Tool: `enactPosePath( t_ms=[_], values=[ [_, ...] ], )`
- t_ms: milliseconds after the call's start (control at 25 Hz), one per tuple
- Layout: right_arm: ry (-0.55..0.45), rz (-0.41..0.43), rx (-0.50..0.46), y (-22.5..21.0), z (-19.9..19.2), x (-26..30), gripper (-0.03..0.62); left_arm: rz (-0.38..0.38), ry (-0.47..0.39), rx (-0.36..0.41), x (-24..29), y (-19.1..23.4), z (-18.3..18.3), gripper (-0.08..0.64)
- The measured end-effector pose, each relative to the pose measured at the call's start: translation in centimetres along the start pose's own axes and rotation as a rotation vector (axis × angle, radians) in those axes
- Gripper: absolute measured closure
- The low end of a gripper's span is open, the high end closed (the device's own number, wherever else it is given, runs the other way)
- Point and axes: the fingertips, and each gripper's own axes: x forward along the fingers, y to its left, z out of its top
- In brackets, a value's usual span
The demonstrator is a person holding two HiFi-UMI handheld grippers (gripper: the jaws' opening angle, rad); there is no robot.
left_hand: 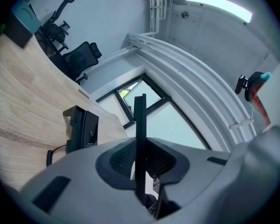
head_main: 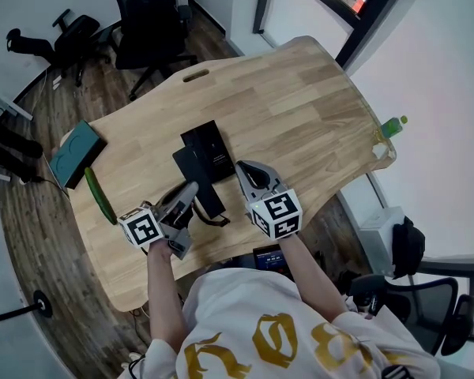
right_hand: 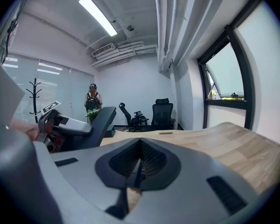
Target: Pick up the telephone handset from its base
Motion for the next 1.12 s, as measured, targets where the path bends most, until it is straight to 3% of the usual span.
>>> enactPosePath(
  t_ms=[1120],
  values=[
    [0.025, -0.016, 0.004, -1.1, -0.6, 1.0, 0.588, 0.0, 0.025, -0.033, 0.7, 1.6, -0.1, 0.488]
  ],
)
